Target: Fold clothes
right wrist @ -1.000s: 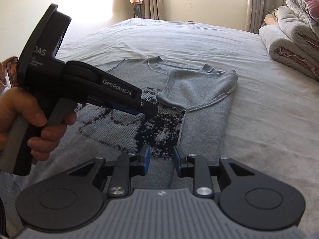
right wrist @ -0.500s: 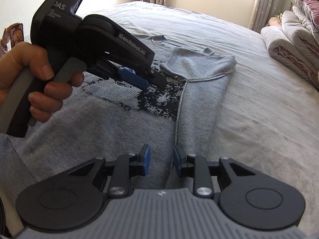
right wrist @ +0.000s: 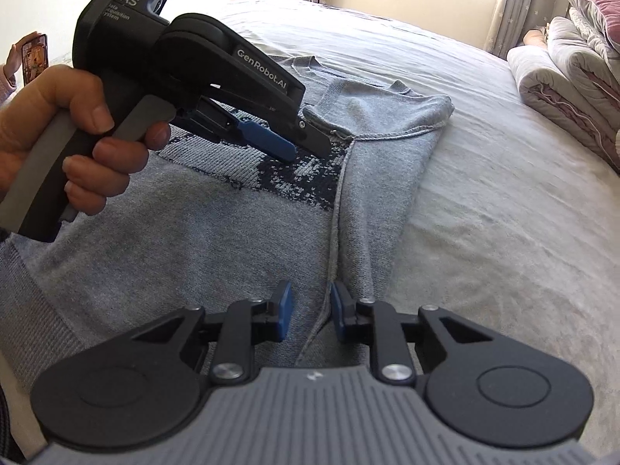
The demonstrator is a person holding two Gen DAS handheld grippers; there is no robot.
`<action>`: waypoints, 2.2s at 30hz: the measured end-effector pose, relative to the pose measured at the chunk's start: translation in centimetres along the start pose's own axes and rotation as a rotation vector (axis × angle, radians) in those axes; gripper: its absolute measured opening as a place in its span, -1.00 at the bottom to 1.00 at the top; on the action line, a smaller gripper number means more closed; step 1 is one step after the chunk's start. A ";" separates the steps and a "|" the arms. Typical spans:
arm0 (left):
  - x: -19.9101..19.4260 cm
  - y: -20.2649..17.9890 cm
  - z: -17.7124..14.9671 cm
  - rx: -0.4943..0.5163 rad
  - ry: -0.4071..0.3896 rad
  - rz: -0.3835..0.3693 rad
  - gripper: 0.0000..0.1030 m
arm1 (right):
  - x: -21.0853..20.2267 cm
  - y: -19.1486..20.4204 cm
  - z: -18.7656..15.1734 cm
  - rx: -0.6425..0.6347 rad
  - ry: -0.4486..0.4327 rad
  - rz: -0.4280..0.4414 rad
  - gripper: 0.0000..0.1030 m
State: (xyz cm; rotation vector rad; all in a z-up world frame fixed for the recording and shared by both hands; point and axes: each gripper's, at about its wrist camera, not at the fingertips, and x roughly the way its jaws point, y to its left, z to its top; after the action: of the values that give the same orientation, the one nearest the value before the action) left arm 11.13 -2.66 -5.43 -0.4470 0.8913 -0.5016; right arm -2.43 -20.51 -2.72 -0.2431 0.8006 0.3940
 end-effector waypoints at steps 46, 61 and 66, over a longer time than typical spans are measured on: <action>0.2 -2.0 -0.2 0.114 -0.063 0.094 -0.92 | 0.8 -5.9 1.7 0.507 -0.072 0.457 -0.98; -3.9 -1.4 -2.8 0.001 0.094 0.095 -0.59 | -1.4 -3.4 1.1 0.316 0.007 0.421 -0.75; -5.5 -2.0 -5.0 -0.013 0.117 0.088 -0.59 | -2.7 -0.9 0.2 0.216 0.033 0.416 -0.75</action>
State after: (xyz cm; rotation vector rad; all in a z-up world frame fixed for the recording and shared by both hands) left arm 3.69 -1.86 -3.69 -0.3917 1.0233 -0.4451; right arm -3.64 -21.89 -0.56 0.1236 0.9197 0.6902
